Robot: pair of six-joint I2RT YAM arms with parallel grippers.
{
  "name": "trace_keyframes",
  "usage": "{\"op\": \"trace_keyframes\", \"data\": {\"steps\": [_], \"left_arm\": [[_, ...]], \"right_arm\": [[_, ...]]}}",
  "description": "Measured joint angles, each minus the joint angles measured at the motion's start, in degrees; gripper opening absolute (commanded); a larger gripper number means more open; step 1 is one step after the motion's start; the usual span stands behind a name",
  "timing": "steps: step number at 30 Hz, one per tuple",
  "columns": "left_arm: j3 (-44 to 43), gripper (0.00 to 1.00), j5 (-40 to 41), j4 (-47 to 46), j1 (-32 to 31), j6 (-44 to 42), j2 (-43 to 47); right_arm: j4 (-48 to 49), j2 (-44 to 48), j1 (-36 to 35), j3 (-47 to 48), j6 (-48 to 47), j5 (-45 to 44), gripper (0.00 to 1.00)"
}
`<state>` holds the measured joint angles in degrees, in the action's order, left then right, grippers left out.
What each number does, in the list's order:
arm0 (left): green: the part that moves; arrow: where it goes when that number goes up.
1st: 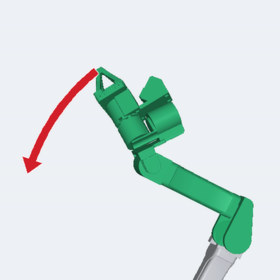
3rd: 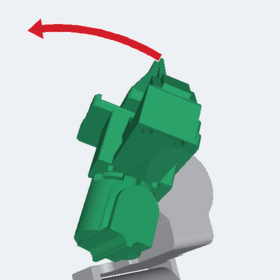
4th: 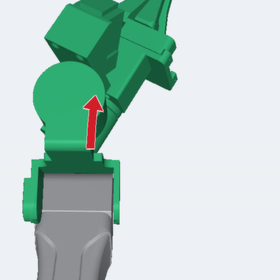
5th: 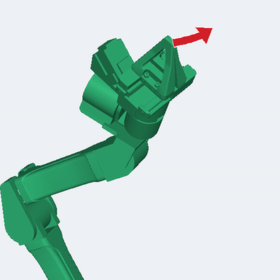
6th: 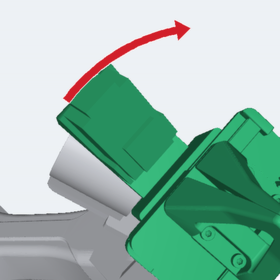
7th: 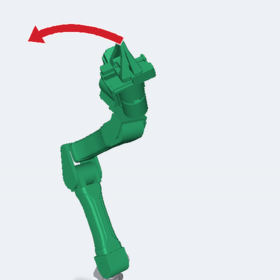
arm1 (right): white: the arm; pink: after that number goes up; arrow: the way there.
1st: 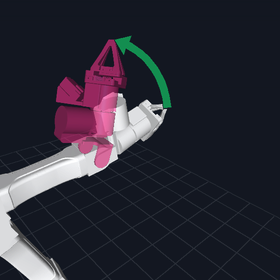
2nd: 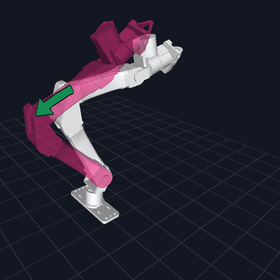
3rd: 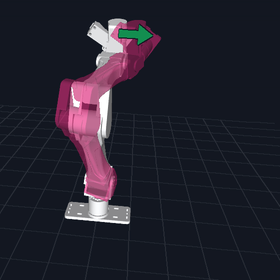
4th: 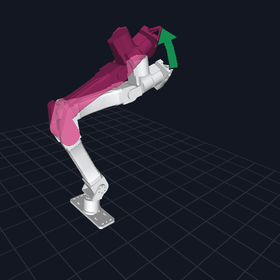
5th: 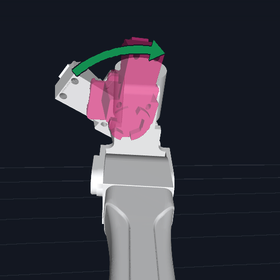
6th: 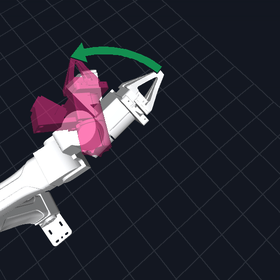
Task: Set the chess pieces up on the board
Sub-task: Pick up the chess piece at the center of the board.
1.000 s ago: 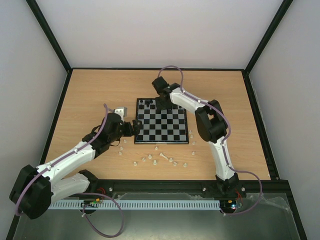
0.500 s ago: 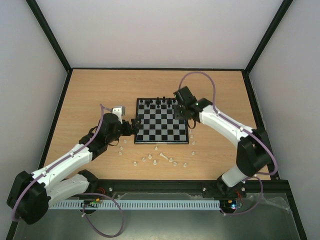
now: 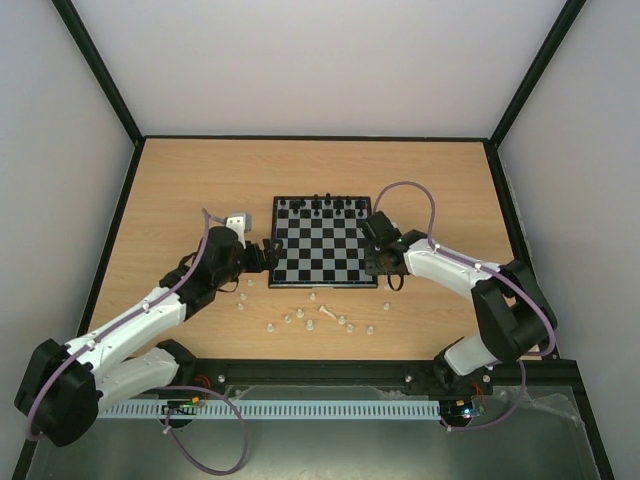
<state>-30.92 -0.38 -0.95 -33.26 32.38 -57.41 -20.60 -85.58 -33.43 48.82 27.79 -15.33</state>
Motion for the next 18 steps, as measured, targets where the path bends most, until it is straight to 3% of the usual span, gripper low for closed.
{"op": "trace_keyframes", "data": {"steps": [18], "left_arm": [[0.24,0.99,0.02,0.07,0.00,0.02,1.73]], "right_arm": [[4.94,-1.57,3.91,-1.86,-0.35,0.85,0.30]]}}
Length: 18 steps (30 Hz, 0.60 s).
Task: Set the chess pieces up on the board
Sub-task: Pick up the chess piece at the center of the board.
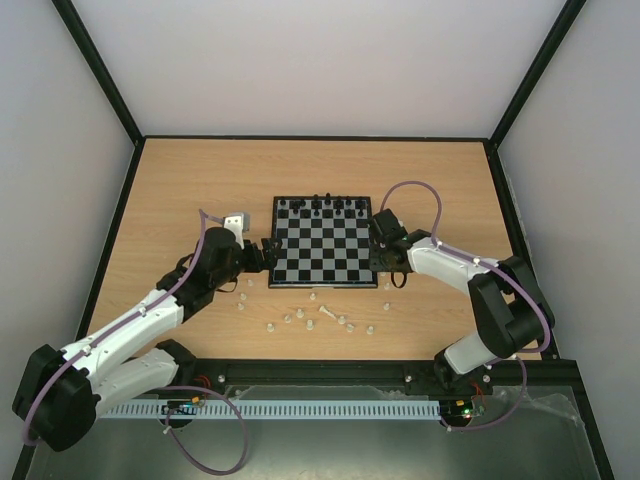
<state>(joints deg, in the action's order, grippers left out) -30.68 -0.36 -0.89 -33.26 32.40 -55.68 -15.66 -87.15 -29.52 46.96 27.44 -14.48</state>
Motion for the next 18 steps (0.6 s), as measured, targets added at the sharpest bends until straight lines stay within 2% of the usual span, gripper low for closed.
{"op": "trace_keyframes", "data": {"steps": [8,18], "left_arm": [[0.02,0.99,-0.02,0.00,0.00,0.00,0.00],[0.02,0.99,-0.02,0.00,0.00,0.04,-0.02]], "right_arm": [[0.63,-0.70,0.00,0.07,-0.24,0.55,0.25],[0.66,-3.52,0.04,0.72,-0.26,0.66,0.24]]}}
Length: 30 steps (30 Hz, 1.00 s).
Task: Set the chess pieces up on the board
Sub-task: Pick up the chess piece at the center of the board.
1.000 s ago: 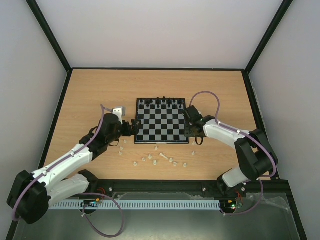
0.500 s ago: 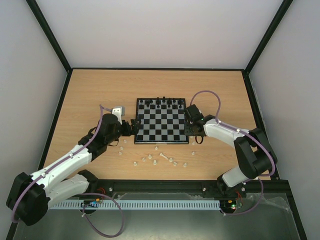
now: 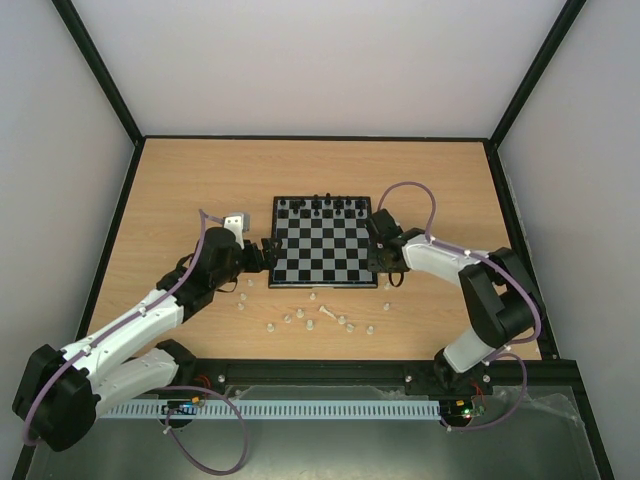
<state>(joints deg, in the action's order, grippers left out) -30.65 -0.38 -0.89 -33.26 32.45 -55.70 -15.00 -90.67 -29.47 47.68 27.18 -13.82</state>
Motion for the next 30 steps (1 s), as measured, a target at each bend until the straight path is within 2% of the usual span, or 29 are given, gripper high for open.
{"op": "trace_keyframes", "data": {"steps": [14,24,30], "left_arm": [[0.35,0.99,0.02,-0.02,0.00,0.00,-0.07],[0.52,0.99,-0.63,-0.96,0.00,0.17,-4.72],[0.52,0.99,-0.35,-1.07,0.00,0.17,-3.78]], "right_arm": [[0.39,-1.36,0.00,1.01,-0.22,0.00,0.09],[0.13,-1.05,0.00,1.42,-0.17,-0.07,0.07],[-2.14,3.65,0.00,4.85,-0.68,0.07,0.07]]}}
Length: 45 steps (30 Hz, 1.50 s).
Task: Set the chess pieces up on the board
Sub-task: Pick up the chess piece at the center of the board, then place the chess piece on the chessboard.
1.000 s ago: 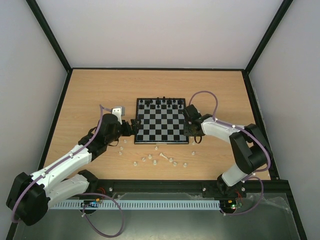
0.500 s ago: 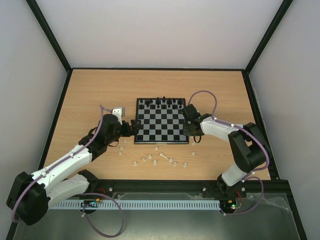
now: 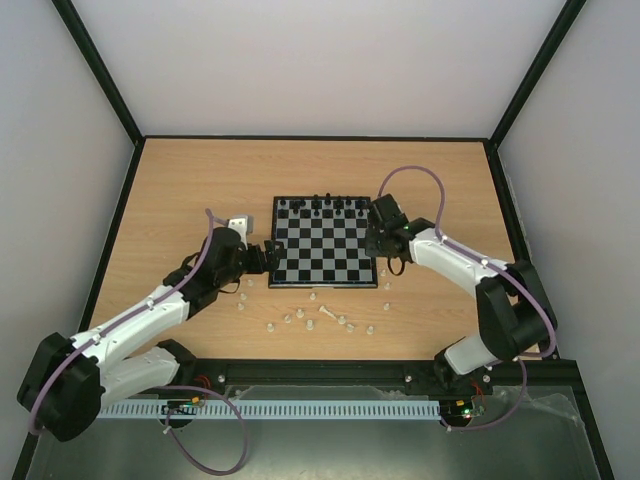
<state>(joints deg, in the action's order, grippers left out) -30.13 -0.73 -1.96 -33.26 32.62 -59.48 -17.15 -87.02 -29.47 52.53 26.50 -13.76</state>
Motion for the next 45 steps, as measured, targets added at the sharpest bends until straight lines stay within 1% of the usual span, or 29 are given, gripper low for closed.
{"op": "trace_keyframes", "data": {"steps": [3,6,16,33,42,45], "left_arm": [[0.00,0.99,0.66,-0.02,0.00,0.02,0.31],[0.00,0.99,1.03,0.07,0.00,0.22,0.26],[0.00,0.99,1.64,0.17,0.00,0.83,-0.39],[0.00,0.99,2.40,0.20,0.00,0.83,-0.39],[0.00,0.99,2.47,0.20,0.00,0.83,-0.39],[0.00,0.99,2.47,0.20,0.00,0.83,-0.39]], "right_arm": [[-0.09,2.03,0.00,2.12,-0.66,1.40,0.07],[-0.15,2.69,-0.52,2.25,-1.05,2.71,0.07],[-1.22,-1.42,-6.29,2.21,-1.88,2.19,0.07],[-2.36,-5.42,-7.69,2.19,-1.84,-0.52,0.09],[-2.43,-5.75,-7.93,2.19,-1.84,-0.59,0.13],[-2.43,-5.88,-7.98,2.19,-1.86,-0.61,0.16]]}}
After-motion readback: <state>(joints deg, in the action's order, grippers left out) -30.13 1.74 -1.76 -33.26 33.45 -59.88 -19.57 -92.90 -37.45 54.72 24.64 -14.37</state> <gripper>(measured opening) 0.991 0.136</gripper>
